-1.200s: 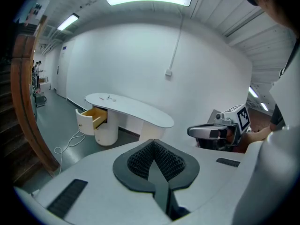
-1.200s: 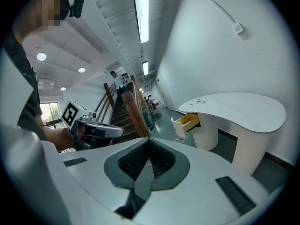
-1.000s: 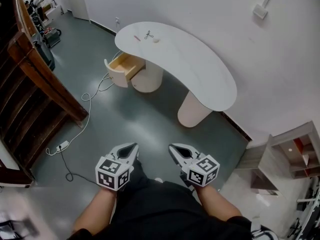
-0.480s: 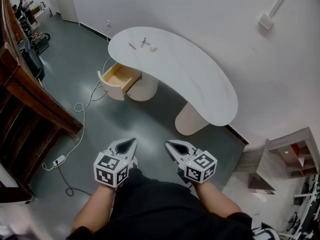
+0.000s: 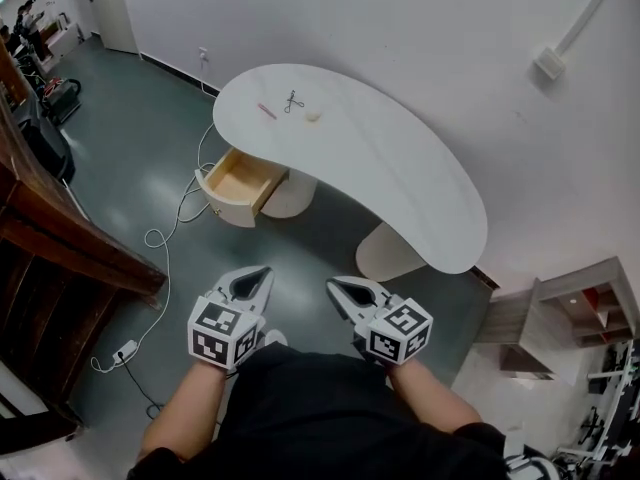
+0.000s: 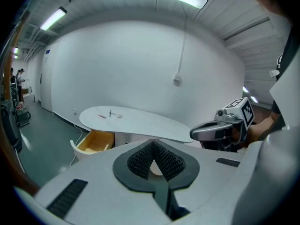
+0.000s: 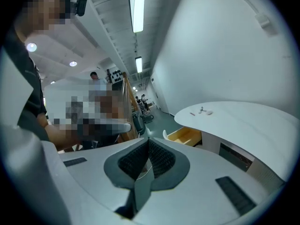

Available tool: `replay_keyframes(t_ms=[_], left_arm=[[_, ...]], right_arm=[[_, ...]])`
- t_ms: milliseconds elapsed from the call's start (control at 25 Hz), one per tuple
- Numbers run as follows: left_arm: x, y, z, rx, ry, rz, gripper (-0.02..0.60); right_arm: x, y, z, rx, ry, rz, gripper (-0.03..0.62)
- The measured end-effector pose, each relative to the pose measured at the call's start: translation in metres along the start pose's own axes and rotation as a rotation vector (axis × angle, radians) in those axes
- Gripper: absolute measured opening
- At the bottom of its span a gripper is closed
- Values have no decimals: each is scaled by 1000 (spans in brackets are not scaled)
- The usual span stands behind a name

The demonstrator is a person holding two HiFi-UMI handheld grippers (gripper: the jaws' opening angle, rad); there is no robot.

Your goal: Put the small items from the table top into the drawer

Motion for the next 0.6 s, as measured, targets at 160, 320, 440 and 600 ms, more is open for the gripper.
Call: replay_keyframes(t_ms=[160,320,440,600], left_arm=[[6,-34,1,-16,-5,9,17],[2,-59,2,-18,-19,-4,15],[-4,-71,4,-28,-28,-29,17],[-6,-85,11,-24,-41,-42,17]], right_arm=[[4,-1,28,-21,-17,11,-2],[6,1,51,-23,-44,11,-2],[10,6,66,-23,-54,26,-2],[15,16,81,-21,-54,34,-2]])
Point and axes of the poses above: the fingertips, and each gripper's own axes: z forward along the fingers, y to its right, x out of its top, the point moved 6 cm from there along -z, backward along the fingers, and after that the axes turned 9 degrees about -x, right-handed, at the moved point
